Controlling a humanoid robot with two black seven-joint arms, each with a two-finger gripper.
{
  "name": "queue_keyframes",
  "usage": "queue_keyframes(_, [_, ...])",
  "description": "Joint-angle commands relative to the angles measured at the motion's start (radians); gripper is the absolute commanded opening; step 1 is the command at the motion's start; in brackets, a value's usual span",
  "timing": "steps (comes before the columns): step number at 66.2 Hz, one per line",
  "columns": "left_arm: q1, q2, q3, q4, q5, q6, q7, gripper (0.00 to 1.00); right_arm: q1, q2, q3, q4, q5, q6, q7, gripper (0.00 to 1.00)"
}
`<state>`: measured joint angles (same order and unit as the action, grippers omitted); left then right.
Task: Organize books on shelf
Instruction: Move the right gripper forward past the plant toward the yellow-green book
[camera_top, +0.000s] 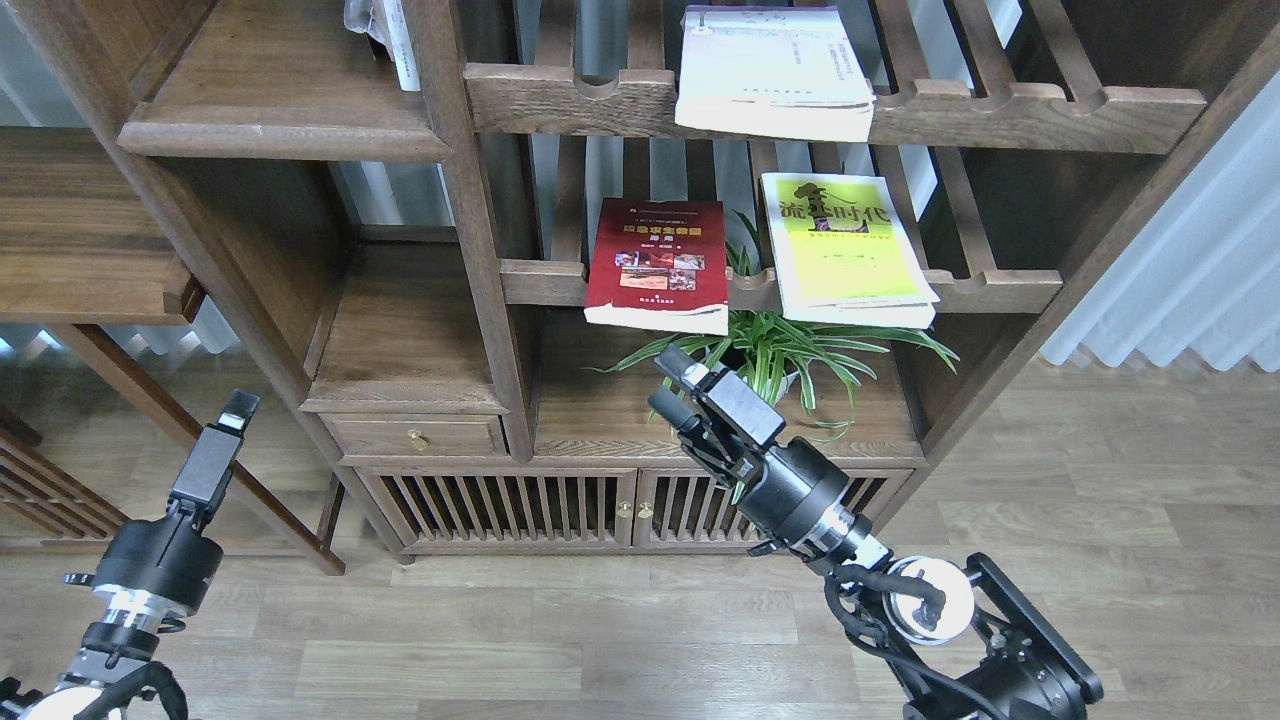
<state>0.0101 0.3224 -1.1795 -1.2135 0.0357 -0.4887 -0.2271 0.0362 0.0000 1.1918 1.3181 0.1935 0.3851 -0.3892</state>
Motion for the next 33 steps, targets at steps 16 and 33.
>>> queue_keyframes(16, [-0.005, 0.000, -0.003, 0.005, -0.002, 0.000, -0.001, 1.00, -0.002, 0.000, 0.006, -0.066, 0.017, -0.009, 0.119, 1.00])
queue_keyframes(33, [-0.010, 0.000, -0.002, 0.014, -0.002, 0.000, -0.001, 1.00, -0.001, 0.000, 0.015, -0.108, 0.058, -0.012, 0.176, 1.00])
